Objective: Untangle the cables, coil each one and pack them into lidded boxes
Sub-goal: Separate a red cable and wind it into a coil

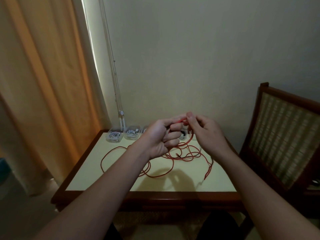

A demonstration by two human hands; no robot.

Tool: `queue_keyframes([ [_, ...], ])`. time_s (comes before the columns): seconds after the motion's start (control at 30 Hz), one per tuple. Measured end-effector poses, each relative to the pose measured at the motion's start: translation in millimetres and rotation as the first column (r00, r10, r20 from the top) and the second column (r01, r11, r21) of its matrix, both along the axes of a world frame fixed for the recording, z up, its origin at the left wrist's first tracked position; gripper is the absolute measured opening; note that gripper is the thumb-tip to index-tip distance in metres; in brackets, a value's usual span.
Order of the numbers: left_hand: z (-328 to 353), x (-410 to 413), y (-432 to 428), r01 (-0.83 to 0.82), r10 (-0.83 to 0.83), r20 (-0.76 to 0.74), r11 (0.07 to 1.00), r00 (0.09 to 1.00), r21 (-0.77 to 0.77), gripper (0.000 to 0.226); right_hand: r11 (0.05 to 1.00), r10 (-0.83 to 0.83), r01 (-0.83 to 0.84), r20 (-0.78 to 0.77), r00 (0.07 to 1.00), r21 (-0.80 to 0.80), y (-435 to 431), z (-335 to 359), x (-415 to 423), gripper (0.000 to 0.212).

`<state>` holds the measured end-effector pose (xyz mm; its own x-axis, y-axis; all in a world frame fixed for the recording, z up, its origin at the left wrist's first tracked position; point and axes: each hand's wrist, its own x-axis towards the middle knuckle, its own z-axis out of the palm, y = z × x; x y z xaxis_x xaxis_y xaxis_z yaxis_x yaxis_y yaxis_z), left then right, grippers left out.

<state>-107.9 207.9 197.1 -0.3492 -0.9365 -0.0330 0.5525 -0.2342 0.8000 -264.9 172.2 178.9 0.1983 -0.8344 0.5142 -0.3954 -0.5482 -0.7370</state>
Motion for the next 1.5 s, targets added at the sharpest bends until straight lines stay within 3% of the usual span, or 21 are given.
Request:
queue_keyframes([
  [0.17,-1,-1,-4,-0.07,0.07,0.072,0.998,0.995,-0.003,0.025,0.994,0.075,-0.075,0.007,0.997,0.077,12,3,6,0.053],
  [0.37,3,0,-4,-0.06,0.065,0.203,0.998,0.977,-0.031,0.024,0.991,0.125,-0.119,-0.105,0.987,0.059,11,5,1,0.047],
  [0.57,1,-6,-3,-0.092,0.097,0.157,0.995,0.983,-0.037,0.022,0.997,0.066,-0.071,-0.101,0.993,-0.044,2,4,2,0.044],
  [0.73,-2,-8,-4,-0.158,0.184,0.189,0.977,0.965,-0.142,0.016,0.995,0.101,-0.101,-0.055,0.993,-0.007,-1,3,3,0.048],
  [0.9,-4,13,-11,-0.273,0.272,0.051,0.962,0.961,0.005,0.023,0.998,0.033,-0.029,-0.065,0.997,0.061,-16,-4,-13,0.05],
  [1.1,-8,45,-16,-0.369,0.385,-0.163,0.922,0.909,0.12,0.024,0.985,0.02,-0.024,0.023,1.0,0.173,-35,-23,-52,0.03],
  [1.3,-14,65,-28,-0.522,0.581,-0.243,0.81,0.777,0.268,0.027,0.982,-0.036,0.035,0.003,0.999,0.184,-51,-48,-74,0.016],
  [1.4,-18,66,-34,-0.606,0.658,-0.204,0.75,0.725,0.266,0.031,0.991,-0.101,0.109,-0.093,0.99,0.08,-55,-59,-77,0.018],
  [1.5,-18,58,-38,-0.715,0.728,-0.068,0.683,0.682,0.148,0.029,0.965,-0.215,0.13,-0.405,0.889,-0.226,-60,-67,-74,0.024],
])
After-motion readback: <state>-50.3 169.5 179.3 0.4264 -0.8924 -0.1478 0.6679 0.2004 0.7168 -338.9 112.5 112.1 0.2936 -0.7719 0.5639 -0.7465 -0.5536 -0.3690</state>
